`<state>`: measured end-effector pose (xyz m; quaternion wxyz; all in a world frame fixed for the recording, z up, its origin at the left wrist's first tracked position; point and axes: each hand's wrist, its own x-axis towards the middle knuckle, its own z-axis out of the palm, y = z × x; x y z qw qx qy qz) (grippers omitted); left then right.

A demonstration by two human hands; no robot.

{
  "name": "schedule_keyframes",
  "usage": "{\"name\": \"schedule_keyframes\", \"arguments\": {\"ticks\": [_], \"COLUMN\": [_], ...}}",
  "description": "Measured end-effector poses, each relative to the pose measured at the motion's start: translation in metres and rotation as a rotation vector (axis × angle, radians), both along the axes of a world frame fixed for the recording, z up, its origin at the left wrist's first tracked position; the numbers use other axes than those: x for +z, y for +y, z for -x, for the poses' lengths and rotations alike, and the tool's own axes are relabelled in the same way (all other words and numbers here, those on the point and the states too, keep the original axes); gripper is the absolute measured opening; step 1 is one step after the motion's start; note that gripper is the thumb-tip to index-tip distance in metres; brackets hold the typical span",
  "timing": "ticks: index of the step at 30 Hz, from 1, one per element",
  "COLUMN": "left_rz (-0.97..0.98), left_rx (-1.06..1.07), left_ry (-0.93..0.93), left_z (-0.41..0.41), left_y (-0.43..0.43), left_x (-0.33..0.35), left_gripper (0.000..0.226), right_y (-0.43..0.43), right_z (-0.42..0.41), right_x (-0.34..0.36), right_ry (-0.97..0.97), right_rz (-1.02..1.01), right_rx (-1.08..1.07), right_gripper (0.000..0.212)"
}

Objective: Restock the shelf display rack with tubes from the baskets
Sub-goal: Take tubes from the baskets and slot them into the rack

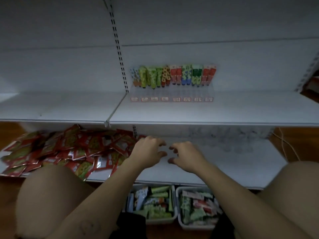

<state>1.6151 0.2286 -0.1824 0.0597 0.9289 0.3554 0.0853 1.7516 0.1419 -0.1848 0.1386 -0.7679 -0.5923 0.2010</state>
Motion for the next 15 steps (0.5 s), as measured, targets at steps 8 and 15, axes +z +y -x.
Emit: {"name": "schedule_keyframes", "arguments": {"ticks": [8,15], "left_rz": [0.281,0.502], "left_rx": [0.039,0.095], "left_ry": [0.328,0.512], "left_z": [-0.002,0.024], "left_y": [0.004,0.014], "left_x": [-0.109,-0.201], "left_gripper": [0.045,0.032], "right_y": [-0.015,0.004], "right_z": [-0.013,-0.021], "right_x": [-0.095,-0.164], "right_ry": [-0.118,-0.054], "right_rz": [0.329,0.566], "right_rx": [0.039,0.117], "right_gripper": [0.050,0.039]}}
